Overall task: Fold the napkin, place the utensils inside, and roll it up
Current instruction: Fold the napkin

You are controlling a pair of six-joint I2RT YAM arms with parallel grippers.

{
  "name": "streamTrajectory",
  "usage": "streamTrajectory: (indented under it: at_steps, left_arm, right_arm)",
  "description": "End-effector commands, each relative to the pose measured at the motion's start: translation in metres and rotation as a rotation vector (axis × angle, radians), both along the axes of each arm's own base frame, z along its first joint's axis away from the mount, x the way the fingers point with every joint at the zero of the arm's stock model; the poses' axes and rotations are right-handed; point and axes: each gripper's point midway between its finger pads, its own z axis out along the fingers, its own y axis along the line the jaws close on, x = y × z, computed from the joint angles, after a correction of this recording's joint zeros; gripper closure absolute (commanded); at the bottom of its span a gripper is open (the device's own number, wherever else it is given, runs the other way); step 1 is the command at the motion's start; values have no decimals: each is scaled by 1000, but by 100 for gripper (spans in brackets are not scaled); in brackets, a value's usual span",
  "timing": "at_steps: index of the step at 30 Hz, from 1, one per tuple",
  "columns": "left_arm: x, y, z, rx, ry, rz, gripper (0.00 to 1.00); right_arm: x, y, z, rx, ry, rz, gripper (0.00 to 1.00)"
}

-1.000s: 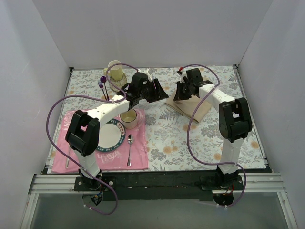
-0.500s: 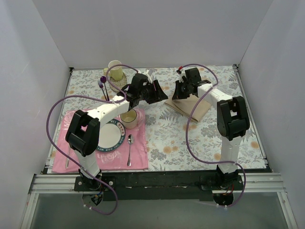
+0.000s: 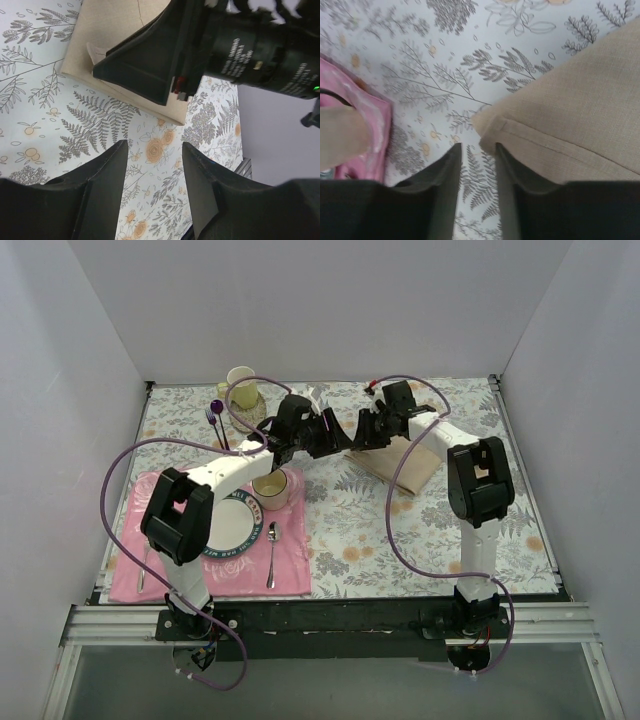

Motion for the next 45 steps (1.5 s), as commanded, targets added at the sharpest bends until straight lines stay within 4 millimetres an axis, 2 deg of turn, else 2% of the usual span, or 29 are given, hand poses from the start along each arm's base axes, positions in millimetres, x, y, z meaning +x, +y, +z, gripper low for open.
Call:
streamTrajectory:
  at_steps: [1, 2, 3, 4, 5, 6, 7, 8, 9, 10, 11, 12, 13, 14, 16, 21, 22, 23, 24, 25, 28, 29, 32, 33, 34, 37, 39, 41, 45]
  left_arm:
    - [8, -16, 0, -55, 15, -54, 53]
    - [9, -19, -2, -62, 25, -60, 52]
    - [9, -24, -12, -71, 45, -83, 52]
    - [12, -30, -8, -87, 41, -96, 52]
    - [13, -34, -11, -98, 53, -111, 53]
    - [17, -39, -25, -100, 83, -119, 53]
    - [15, -44, -27, -115, 96, -145, 54]
    - [20, -50, -26, -129, 95, -153, 55]
    - [22, -53, -31, -139, 111, -158, 57]
    - [25, -58, -42, -149, 120, -171, 58]
    - [29, -62, -42, -156, 116, -171, 59]
    - [32, -65, -44, -160, 117, -171, 59]
    - [35, -66, -55, -155, 131, -167, 61]
    - [36, -68, -57, -160, 135, -170, 62]
    - [43, -72, -53, -173, 125, -174, 64]
    - [41, -81, -39, -196, 104, -186, 64]
    - [40, -82, -40, -197, 113, -181, 64]
    - [41, -82, -42, -198, 118, -175, 64]
    - [42, -82, -43, -198, 121, -171, 64]
    - [43, -82, -44, -199, 123, -171, 64]
    - [49, -84, -56, -183, 138, -158, 64]
    - [51, -84, -71, -163, 158, -151, 64]
    - [59, -84, -83, -139, 157, -146, 66]
    - [60, -81, -95, -111, 180, -131, 66]
    - [65, -78, -95, -101, 168, -122, 66]
    - [75, -68, -103, -47, 149, -101, 65]
    - [74, -63, -116, 0, 162, -107, 66]
    - [73, -61, -120, 22, 161, -110, 66]
    - [74, -57, -113, 51, 128, -108, 65]
  right_arm:
    - [19, -11, 68, 83, -114, -16, 44]
    - [20, -18, 74, 85, -124, -28, 36]
    - [22, -35, 85, 80, -133, -63, 35]
    - [22, -48, 86, 64, -131, -91, 35]
    - [18, -64, 78, 46, -104, -126, 36]
    - [20, -93, 83, 40, -108, -193, 36]
    - [20, -107, 82, 51, -109, -225, 37]
    - [7, -120, 61, 52, -57, -259, 41]
    - [6, -139, 65, 65, -70, -295, 43]
    - [5, -147, 62, 70, -81, -310, 46]
    - [-2, -151, 51, 61, -60, -317, 52]
    - [-2, -167, 49, 50, -66, -351, 55]
    - [0, -172, 47, 39, -81, -366, 58]
    - [1, -178, 44, 21, -86, -384, 63]
    - [1, -187, 36, 9, -85, -405, 67]
    - [21, -211, 28, 20, -124, -490, 73]
    - [26, -213, 28, 32, -133, -495, 75]
    - [27, -218, 18, 41, -102, -504, 76]
    - [35, -220, 21, 47, -104, -510, 77]
    - [37, -222, 12, 47, -87, -515, 79]
    - [51, -225, 10, 93, -95, -521, 81]
    - [54, -226, 10, 98, -99, -523, 81]
    - [67, -227, 7, 101, -99, -523, 83]
    - [64, -228, 1, 90, -70, -528, 85]
    - [67, -237, -3, 55, -67, -551, 86]
    - [52, -254, -15, -29, -36, -608, 90]
    - [48, -260, -15, -59, -55, -617, 90]
    - [44, -261, -10, -81, -67, -606, 90]
    - [55, -246, 11, -60, -113, -556, 89]
